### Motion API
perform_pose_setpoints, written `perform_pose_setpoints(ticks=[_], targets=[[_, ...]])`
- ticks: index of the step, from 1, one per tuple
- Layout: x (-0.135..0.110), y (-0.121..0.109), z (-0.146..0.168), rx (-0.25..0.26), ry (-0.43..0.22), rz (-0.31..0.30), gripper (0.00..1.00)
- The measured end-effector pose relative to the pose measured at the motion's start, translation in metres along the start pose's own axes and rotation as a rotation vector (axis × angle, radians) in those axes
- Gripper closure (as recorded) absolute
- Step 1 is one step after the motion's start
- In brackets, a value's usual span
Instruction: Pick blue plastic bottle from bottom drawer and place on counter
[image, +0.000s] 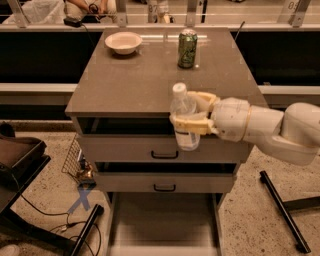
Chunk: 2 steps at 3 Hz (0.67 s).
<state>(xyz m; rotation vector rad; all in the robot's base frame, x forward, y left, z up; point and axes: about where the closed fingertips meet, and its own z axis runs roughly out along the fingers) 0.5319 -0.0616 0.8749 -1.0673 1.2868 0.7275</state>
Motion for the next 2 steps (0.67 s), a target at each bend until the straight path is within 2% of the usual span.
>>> perform_pose_setpoints(ticks=[2], targets=[[-0.093, -0.065, 0.015, 0.106, -0.058, -0.070, 1.00]])
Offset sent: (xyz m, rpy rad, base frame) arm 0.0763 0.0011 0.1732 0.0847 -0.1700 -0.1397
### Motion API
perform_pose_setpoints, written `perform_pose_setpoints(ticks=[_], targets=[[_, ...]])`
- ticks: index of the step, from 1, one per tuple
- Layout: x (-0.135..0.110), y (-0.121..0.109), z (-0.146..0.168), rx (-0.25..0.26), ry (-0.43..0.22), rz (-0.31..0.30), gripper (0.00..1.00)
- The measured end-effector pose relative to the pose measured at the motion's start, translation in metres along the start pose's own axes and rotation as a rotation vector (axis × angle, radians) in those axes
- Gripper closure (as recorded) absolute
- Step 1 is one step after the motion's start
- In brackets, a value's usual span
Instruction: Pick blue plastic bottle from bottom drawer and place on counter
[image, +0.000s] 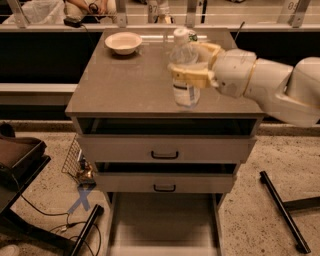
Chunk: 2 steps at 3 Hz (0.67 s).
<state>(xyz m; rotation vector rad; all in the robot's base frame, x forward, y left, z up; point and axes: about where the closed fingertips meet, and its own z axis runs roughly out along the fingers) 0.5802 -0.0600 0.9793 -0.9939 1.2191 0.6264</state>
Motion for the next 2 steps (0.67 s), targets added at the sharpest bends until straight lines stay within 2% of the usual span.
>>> perform_pose_setpoints(ticks=[1, 2], targets=[[-0.024, -0.031, 0.012, 0.041, -0.052, -0.009, 1.00], [-0.015, -0.064, 0.017, 0.077, -0.074, 0.024, 1.00]])
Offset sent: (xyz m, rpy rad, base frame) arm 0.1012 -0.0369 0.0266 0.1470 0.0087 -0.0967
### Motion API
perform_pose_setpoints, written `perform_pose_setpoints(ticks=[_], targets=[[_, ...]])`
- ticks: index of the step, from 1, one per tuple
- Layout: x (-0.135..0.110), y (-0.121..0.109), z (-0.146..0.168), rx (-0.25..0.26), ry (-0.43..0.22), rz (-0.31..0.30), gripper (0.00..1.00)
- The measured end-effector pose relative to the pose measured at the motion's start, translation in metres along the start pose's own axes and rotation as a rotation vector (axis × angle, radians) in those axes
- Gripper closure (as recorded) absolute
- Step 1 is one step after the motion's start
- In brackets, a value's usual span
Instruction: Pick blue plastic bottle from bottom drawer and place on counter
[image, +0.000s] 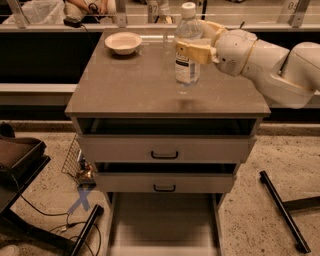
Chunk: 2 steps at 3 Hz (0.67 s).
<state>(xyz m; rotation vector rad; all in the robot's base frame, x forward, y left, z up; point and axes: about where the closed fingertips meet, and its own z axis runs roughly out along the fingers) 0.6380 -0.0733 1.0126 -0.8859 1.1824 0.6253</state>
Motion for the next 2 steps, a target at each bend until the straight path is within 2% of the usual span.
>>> perform_pose_setpoints(ticks=[2], targets=[[0.060, -0.049, -0.011, 0.080, 0.061, 0.151, 1.00]])
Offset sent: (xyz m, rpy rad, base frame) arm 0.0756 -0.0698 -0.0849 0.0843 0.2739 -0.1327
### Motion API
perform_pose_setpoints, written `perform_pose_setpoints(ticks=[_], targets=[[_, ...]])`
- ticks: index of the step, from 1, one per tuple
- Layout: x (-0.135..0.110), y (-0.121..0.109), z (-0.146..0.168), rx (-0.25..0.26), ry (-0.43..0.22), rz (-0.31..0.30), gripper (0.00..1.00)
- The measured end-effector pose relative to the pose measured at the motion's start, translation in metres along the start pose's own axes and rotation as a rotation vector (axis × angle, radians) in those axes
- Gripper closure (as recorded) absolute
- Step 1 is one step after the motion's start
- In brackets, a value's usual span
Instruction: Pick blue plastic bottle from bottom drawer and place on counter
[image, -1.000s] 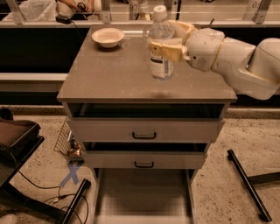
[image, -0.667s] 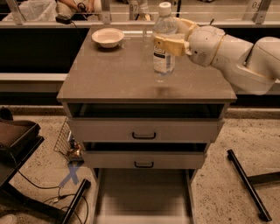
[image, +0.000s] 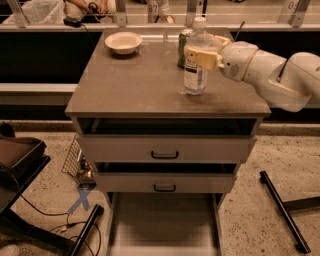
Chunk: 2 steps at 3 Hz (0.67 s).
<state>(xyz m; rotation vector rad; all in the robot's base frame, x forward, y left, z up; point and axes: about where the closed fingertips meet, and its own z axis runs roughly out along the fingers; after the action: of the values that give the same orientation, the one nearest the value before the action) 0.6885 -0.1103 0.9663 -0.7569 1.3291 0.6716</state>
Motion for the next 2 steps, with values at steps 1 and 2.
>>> perform_pose_setpoints(ticks=[1, 2], targets=[[0.030, -0.013, -0.010, 0.012, -0.017, 0.067, 1.00], [0.043, -0.013, -0.017, 0.001, -0.051, 0.082, 1.00]])
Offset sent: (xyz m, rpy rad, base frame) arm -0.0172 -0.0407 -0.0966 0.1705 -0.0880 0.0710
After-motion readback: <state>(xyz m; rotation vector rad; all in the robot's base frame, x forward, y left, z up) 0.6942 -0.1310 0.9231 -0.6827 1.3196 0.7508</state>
